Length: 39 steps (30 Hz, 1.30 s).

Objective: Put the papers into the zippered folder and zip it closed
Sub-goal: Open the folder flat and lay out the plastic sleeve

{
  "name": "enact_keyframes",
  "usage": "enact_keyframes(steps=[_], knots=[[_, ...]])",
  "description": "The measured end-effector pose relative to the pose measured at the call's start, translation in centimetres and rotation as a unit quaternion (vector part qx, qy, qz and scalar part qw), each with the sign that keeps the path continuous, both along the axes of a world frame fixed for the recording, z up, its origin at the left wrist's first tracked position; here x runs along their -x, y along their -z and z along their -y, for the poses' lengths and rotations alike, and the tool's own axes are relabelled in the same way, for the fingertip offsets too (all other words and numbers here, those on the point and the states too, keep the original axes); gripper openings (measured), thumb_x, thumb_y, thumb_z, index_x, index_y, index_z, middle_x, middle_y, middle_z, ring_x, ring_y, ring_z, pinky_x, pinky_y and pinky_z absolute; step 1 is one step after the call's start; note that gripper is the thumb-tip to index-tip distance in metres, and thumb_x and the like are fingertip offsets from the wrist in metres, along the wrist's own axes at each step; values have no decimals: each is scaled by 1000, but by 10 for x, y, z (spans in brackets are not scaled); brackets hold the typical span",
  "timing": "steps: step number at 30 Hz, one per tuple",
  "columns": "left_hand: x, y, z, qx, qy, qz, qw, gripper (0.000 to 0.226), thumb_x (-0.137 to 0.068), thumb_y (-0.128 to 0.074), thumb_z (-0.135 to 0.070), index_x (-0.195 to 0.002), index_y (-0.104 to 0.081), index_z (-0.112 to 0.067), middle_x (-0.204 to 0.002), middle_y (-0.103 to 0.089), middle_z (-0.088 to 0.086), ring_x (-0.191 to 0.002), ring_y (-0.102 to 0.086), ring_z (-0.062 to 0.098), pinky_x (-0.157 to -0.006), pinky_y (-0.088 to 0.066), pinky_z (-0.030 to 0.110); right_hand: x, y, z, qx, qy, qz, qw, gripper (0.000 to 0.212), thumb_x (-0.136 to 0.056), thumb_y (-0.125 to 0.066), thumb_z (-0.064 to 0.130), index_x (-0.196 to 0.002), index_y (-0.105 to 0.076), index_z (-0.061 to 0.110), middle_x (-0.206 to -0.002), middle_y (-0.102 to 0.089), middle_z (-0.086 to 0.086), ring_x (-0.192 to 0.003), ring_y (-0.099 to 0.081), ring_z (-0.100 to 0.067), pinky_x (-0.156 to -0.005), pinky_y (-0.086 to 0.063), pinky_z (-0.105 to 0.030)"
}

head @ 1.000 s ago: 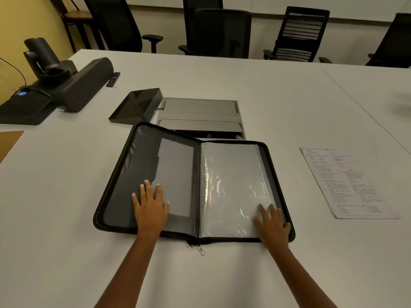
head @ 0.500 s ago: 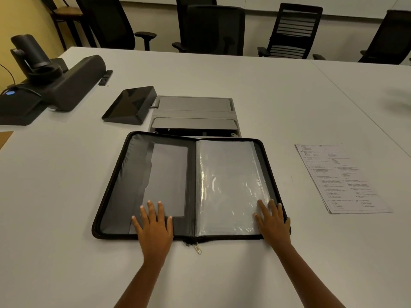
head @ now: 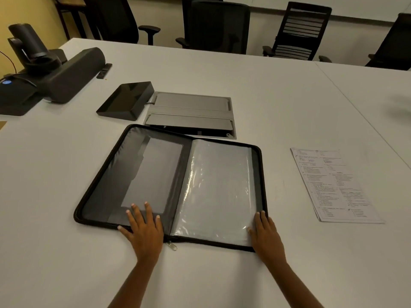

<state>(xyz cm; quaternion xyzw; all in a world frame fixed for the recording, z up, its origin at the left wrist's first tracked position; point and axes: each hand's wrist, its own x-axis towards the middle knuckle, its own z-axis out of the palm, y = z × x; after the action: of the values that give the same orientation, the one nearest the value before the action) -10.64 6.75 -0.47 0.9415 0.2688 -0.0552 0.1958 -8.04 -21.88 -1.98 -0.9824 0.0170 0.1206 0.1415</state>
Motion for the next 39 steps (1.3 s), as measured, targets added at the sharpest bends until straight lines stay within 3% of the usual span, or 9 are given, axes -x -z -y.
enact_keyframes(steps=[2,4,5,9,14,21,27,31,39], knots=[[-4,2,-10,-20,5,6,1000,81,-94,9,-45,-130,-48,0,-131,-47,36,-120,-46,53,-89,-31,76,12,-1,-9,12,-5,14,1000,61,-96,-20,43,-143,-13,5,-155,-13,-14,-142,-15,-27,-115,-23,-32],[-8,4,-19,-48,3,20,999,81,-94,10,-45,-130,-47,0,-132,-46,36,-122,-45,51,-92,-29,75,22,-2,-18,6,1,29,1000,84,-83,11,57,-142,-15,3,-153,-15,-17,-141,-18,-30,-113,-28,-34],[-9,5,-23,-60,-1,31,998,81,-93,10,-46,-131,-47,-1,-133,-45,36,-124,-43,51,-93,-27,75,26,-1,-20,9,2,22,1000,91,-77,17,58,-142,-13,3,-154,-13,-16,-141,-16,-30,-114,-26,-33],[-9,11,-25,-75,-31,72,994,60,-92,-19,-35,-133,-42,2,-139,-34,39,-131,-31,53,-98,-23,74,28,3,-22,16,4,-12,1000,62,-96,-26,44,-143,-8,10,-156,-6,-8,-142,-10,-24,-114,-24,-30],[-10,20,3,20,-222,141,965,60,-95,-46,-20,-141,-20,7,-148,-7,38,-139,-10,50,-108,-12,67,-1,-9,-6,-4,-20,28,999,50,-95,-37,35,-140,-27,14,-151,-26,-7,-136,-28,-22,-104,-35,-36],[-25,20,47,158,-382,205,887,63,-95,-40,-10,-144,-4,5,-153,-4,30,-133,-21,53,-111,-21,55,-103,-19,11,-45,-31,43,998,50,-97,-36,21,-142,-19,8,-153,-16,-15,-141,-17,-28,-108,-32,-40],[-25,29,40,188,-436,317,821,59,-92,-32,10,-145,-6,2,-154,-12,21,-142,-18,33,-116,-18,35,-176,-24,16,-121,18,-44,992,56,-95,-39,15,-143,-11,3,-154,-11,-18,-139,-21,-34,-111,-27,-43],[-16,35,40,170,-403,351,828,55,-94,-32,8,-144,-9,3,-154,-15,21,-142,-19,31,-111,-16,25,-211,-29,20,-111,20,-72,991,57,-93,-43,11,-141,-14,-1,-150,-18,-23,-134,-29,-37,-108,-30,-43],[-15,37,40,127,-395,359,836,51,-94,-33,8,-142,-17,6,-151,-23,24,-140,-24,34,-114,-21,34,-255,-36,26,-44,-49,-74,995,49,-92,-45,6,-135,-26,-4,-143,-31,-24,-129,-36,-39,-104,-34,-41]])
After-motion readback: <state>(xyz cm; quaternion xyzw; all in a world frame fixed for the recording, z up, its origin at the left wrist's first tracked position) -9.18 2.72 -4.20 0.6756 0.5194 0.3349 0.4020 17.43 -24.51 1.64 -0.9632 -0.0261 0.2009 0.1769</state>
